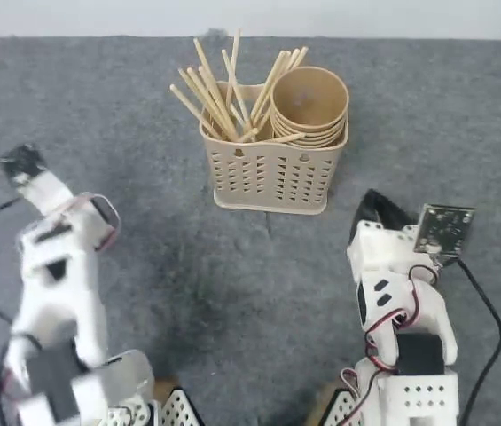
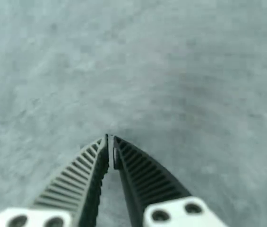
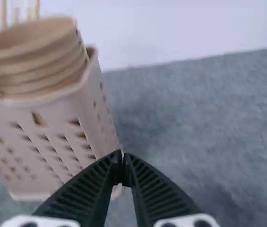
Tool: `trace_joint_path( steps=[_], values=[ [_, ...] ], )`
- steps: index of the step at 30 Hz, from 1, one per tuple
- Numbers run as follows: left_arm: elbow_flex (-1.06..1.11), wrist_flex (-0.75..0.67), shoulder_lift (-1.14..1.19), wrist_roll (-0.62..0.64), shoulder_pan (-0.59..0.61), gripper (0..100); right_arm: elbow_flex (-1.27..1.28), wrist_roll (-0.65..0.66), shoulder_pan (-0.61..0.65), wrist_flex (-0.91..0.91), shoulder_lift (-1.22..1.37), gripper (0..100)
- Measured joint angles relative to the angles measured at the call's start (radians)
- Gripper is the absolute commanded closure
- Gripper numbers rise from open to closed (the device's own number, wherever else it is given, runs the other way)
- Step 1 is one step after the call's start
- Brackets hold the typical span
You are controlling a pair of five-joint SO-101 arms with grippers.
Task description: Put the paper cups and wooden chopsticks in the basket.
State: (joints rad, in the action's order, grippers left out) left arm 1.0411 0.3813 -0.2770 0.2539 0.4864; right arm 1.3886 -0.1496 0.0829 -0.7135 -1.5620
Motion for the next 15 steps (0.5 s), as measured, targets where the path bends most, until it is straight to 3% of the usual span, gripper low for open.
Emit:
trace_joint_path(
  steps=[3, 7, 15],
  values=[
    [0.172, -0.074, -0.175, -0.08, -0.086, 99, 0.02, 0.06, -0.028, -0.08, -0.003, 99.0],
    [0.328, -0.071, -0.391, -0.173, -0.192, 99, 0.064, 0.112, -0.037, -0.169, -0.006, 99.0],
    [0.525, 0.046, -0.77, -0.339, -0.318, 99, 0.219, 0.167, -0.031, -0.275, -0.006, 98.9]
  ],
)
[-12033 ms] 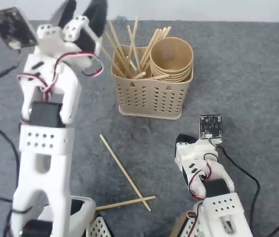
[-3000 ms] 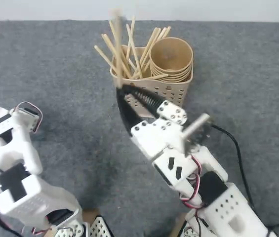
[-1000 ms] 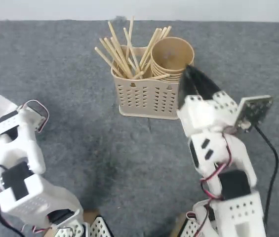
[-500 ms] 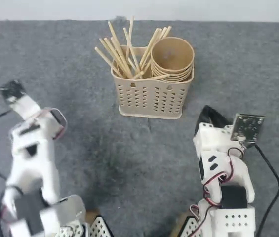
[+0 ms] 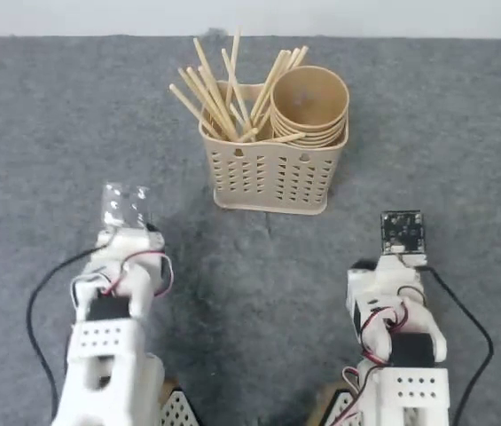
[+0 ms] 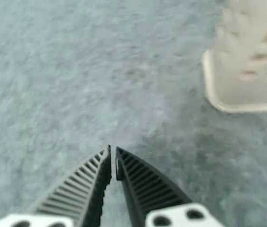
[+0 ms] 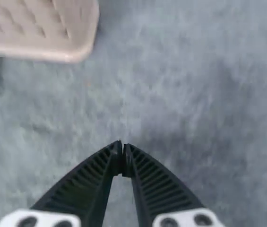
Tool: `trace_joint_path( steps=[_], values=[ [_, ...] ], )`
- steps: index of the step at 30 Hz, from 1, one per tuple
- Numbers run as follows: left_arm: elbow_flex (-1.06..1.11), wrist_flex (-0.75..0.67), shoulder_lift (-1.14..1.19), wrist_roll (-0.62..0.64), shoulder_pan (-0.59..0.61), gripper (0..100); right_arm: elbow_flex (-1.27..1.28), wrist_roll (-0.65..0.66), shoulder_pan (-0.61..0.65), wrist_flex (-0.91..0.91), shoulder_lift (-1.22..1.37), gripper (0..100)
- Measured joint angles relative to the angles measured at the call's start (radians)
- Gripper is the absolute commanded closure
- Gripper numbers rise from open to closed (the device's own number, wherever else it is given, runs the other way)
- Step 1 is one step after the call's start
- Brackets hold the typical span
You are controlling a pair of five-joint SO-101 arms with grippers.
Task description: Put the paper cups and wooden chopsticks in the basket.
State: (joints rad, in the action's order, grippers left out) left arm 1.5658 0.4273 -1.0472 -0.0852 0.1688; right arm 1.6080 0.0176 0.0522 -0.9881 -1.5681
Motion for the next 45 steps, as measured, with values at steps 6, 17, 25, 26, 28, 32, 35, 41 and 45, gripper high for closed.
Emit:
trace_joint_path(
  steps=[6, 17, 25, 26, 28, 32, 35, 41, 45],
  values=[
    [0.123, 0.044, -0.31, -0.014, -0.028, 99, 0.051, 0.006, 0.0, -0.048, -0.011, 98.9],
    [0.13, 0.632, -0.692, -0.014, -0.17, 99, 0.043, 0.066, 0.002, -0.229, -0.006, 98.9],
    [0.129, 0.806, -0.735, -0.015, -0.078, 99, 0.043, 0.083, 0.02, -0.245, -0.008, 99.1],
    [0.129, 0.813, -0.735, -0.014, -0.078, 99, 0.043, 0.083, 0.018, -0.247, -0.009, 99.1],
    [0.129, 0.818, -0.735, -0.015, -0.078, 99, 0.043, 0.083, 0.02, -0.247, -0.009, 99.1],
    [0.129, 0.819, -0.735, -0.015, -0.078, 99, 0.043, 0.028, 0.017, -0.247, -0.009, 99.1],
    [0.129, 0.819, -0.735, -0.015, -0.078, 99, 0.043, -0.021, -0.012, -0.247, -0.009, 99.1],
    [0.129, 0.819, -0.735, -0.015, -0.078, 99, 0.043, -0.038, -0.057, -0.247, -0.009, 99.1],
    [0.129, 0.819, -0.735, -0.015, -0.078, 99, 0.043, -0.038, -0.055, -0.247, -0.009, 99.1]
  ],
)
